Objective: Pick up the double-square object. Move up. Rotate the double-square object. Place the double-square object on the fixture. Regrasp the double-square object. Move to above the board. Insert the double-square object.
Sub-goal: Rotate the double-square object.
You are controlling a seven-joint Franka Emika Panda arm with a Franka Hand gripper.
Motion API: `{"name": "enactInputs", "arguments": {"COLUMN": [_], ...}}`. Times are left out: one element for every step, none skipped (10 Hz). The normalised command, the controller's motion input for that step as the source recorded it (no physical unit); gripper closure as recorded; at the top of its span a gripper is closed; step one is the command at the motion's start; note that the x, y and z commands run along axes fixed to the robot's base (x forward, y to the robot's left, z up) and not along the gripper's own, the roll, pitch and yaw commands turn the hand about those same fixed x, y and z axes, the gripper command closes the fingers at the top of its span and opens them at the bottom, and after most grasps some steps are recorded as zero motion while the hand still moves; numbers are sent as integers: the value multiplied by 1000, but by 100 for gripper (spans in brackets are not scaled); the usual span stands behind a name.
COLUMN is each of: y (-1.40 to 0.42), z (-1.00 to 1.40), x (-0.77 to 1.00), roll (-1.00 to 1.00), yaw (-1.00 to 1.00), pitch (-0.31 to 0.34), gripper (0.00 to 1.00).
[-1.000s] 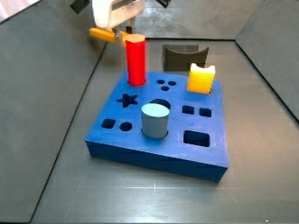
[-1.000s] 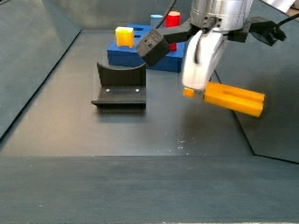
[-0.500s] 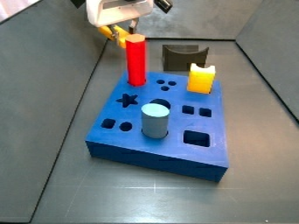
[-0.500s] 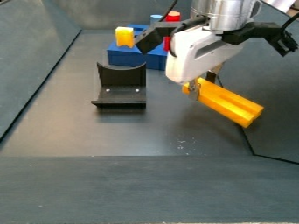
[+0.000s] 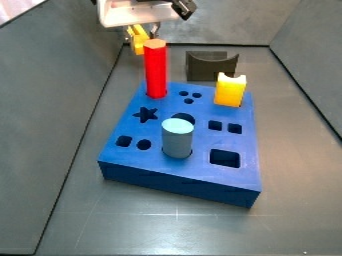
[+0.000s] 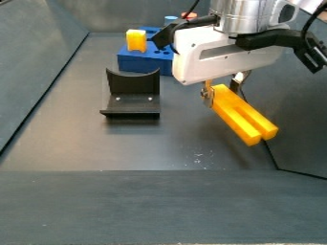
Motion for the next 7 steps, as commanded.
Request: {"name": "enactInputs", "arguments": {"y": [23, 23, 23, 24, 24, 24, 0], "z": [-16, -16, -15, -15, -15, -15, -833], "x": [8, 8, 8, 8, 8, 8, 0], "roll": [-60, -71, -92, -92, -92, -92, 0], "yaw": [-1000, -1000, -975, -814, -499, -332, 0], "pitch": [-10, -11, -15, -15, -15, -15, 0], "gripper": [100, 100, 100, 100, 100, 100, 100]}}
